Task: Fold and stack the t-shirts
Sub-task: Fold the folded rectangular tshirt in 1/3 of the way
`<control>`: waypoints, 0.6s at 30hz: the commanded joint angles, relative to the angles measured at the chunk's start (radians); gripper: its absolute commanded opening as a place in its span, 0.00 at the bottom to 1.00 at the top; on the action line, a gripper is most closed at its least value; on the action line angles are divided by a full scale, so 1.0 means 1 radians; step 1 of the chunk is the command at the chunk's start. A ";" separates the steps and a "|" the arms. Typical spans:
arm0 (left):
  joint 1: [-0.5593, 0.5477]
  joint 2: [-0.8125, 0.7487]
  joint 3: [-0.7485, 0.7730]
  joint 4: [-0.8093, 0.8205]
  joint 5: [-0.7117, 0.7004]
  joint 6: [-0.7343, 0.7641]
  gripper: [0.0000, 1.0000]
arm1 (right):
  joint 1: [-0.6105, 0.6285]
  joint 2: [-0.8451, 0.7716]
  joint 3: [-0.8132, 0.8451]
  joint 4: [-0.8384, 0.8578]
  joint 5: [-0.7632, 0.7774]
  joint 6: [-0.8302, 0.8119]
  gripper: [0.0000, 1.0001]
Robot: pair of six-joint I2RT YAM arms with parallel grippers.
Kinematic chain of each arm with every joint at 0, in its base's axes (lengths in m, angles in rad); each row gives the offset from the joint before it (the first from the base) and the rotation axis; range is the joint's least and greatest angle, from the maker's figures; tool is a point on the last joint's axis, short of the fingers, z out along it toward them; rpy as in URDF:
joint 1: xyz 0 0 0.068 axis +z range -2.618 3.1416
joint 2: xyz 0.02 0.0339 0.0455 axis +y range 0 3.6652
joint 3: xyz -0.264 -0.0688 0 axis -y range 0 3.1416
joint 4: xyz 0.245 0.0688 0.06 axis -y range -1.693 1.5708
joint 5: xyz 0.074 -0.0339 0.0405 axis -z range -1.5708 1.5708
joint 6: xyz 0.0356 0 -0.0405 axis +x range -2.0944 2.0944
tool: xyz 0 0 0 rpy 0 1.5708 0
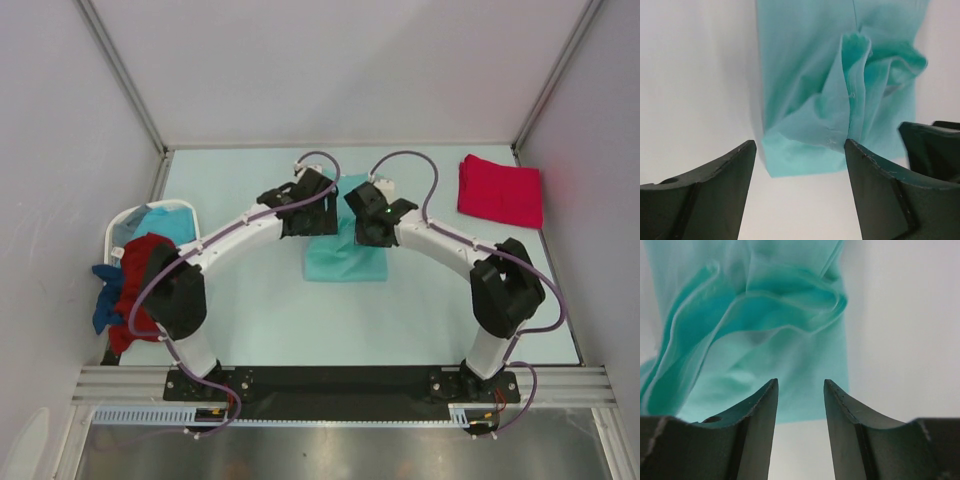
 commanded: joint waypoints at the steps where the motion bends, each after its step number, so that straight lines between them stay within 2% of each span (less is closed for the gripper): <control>1: -0.081 -0.016 -0.076 0.021 -0.020 -0.049 0.78 | 0.084 -0.014 -0.074 -0.009 0.017 0.071 0.47; 7: -0.093 -0.009 -0.071 0.030 -0.084 -0.012 0.78 | 0.100 -0.023 -0.095 0.017 0.035 0.083 0.47; 11: -0.075 0.014 0.022 0.009 -0.100 0.011 0.78 | 0.073 0.009 -0.035 0.019 0.040 0.043 0.46; 18: -0.032 0.045 0.101 0.000 -0.095 0.031 0.79 | 0.023 0.069 0.060 0.016 0.028 -0.004 0.46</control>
